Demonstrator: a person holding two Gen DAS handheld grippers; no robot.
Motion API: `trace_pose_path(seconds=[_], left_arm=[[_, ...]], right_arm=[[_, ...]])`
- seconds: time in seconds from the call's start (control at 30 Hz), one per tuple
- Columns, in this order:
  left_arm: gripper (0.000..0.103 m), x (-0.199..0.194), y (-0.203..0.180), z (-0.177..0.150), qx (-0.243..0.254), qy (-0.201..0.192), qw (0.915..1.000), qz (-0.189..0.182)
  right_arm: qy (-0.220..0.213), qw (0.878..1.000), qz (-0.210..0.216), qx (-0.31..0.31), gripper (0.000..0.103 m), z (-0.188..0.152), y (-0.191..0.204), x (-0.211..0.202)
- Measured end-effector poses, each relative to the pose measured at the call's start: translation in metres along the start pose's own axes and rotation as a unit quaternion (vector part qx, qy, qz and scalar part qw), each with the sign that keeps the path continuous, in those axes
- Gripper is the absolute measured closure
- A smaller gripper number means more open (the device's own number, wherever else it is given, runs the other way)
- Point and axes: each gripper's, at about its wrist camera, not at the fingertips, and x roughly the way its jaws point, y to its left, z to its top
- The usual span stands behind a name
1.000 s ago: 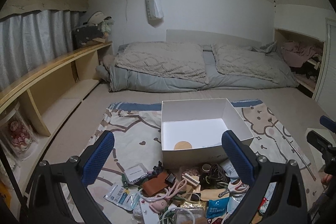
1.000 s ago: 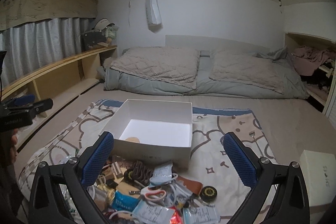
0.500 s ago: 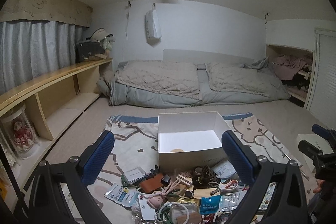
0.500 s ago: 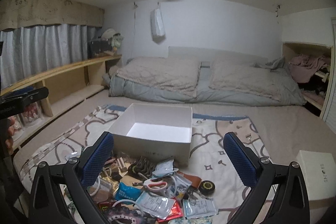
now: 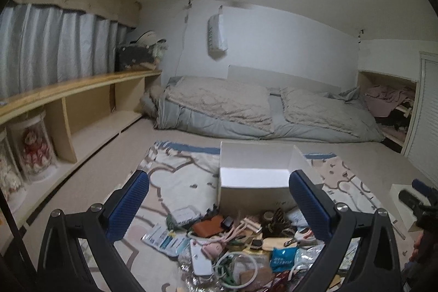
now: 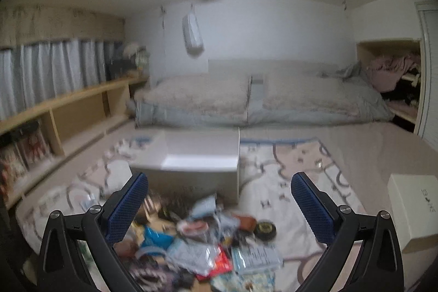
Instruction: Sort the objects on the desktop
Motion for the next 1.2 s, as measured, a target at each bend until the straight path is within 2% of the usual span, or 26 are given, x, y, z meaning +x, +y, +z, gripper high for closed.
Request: trace_pose_path(seconds=[0.1, 0.27, 0.67, 0.8, 1.03, 1.2], left_arm=[[0.0, 0.009, 0.007, -0.016, 0.001, 0.019, 0.9996, 0.02], [0.0, 0.023, 0.019, -0.044, -0.011, 0.053, 0.9982, 0.027], [0.0, 0.049, 0.016, -0.104, 0.041, 0.114, 0.9916, 0.045], [0.0, 0.054, 0.013, -0.119, 0.059, 0.131, 0.9885, 0.046], [0.0, 0.061, 0.018, -0.137, 0.058, 0.171, 0.9827, 0.039], [0.0, 0.066, 0.02, -0.146, 0.063, 0.185, 0.9798, 0.041]], right_arm=[[0.034, 0.999, -0.009, -0.022, 0.0, -0.018, -0.001, 0.012], [0.064, 0.997, -0.015, -0.041, 0.0, -0.045, -0.002, 0.023], [0.138, 0.989, -0.029, -0.036, 0.0, -0.091, -0.018, 0.047], [0.176, 0.984, -0.033, -0.026, 0.0, -0.108, -0.024, 0.061], [0.236, 0.971, -0.028, -0.034, 0.0, -0.138, -0.022, 0.08], [0.273, 0.961, -0.022, -0.04, 0.0, -0.155, -0.022, 0.092]])
